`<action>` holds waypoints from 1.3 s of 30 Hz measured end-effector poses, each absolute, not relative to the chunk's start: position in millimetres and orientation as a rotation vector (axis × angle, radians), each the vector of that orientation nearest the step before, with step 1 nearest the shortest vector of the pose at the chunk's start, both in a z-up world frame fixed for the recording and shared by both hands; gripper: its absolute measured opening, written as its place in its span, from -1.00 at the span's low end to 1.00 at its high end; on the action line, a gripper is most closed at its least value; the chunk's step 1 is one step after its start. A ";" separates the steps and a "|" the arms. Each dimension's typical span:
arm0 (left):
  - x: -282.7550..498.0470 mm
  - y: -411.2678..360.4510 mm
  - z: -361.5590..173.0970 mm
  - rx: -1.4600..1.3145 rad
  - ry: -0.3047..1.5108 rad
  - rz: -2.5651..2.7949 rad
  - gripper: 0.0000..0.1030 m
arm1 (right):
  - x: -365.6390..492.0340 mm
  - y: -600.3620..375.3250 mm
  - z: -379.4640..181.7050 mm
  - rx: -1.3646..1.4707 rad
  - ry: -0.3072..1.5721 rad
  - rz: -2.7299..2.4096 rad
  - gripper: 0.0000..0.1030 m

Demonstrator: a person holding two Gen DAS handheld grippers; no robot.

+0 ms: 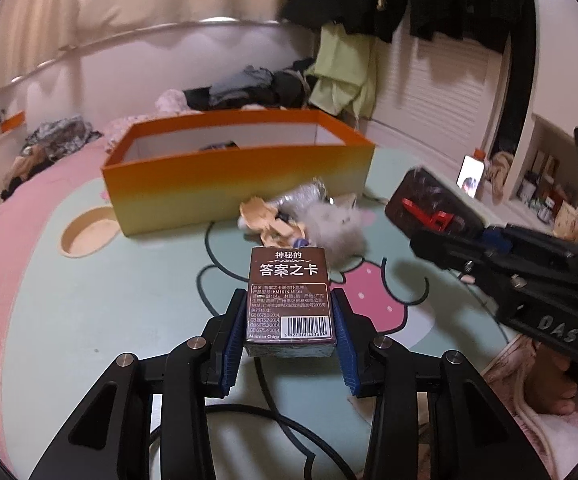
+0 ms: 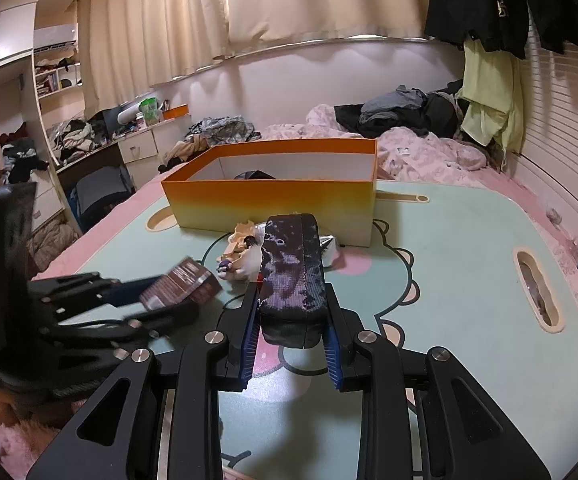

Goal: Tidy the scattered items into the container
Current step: 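Grasp the black patterned pouch with the right gripper while the left gripper grasps the brown card box, then drop the card box into the orange box with the left gripper while the right drops the pouch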

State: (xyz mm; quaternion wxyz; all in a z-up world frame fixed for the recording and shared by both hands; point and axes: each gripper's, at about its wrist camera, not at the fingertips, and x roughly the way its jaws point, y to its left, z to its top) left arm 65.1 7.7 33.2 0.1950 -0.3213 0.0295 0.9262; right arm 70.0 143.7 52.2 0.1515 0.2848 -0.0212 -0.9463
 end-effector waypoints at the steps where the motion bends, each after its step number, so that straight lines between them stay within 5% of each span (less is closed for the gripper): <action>1: 65.2 7.2 35.4 -0.896 0.078 2.598 -0.24 | 69.6 143.1 52.5 0.819 -0.054 -2.718 -0.43; 19: -17.6 -34.2 115.8 -0.794 -0.009 2.718 -0.24 | 5.4 113.2 103.2 0.743 0.127 -2.779 -0.43; 31: -81.8 -31.5 99.4 -0.945 -0.001 2.725 -0.24 | -65.3 108.6 98.3 0.889 0.129 -2.784 -0.43; 33: -84.1 -31.4 94.5 -0.970 -0.010 2.717 -0.11 | -70.0 111.4 95.9 0.903 0.115 -2.799 -0.41; 35: -82.6 -33.6 92.0 -0.974 -0.027 2.747 0.50 | -72.9 114.6 94.4 0.931 0.085 -2.811 -0.14; 38: -72.9 -38.0 93.3 -0.919 -0.035 2.768 0.52 | -65.7 119.7 99.3 0.888 0.041 -2.841 0.49; 39: -69.9 -38.9 94.2 -0.915 -0.029 2.770 0.53 | -60.7 120.4 102.2 0.848 0.047 -2.868 0.51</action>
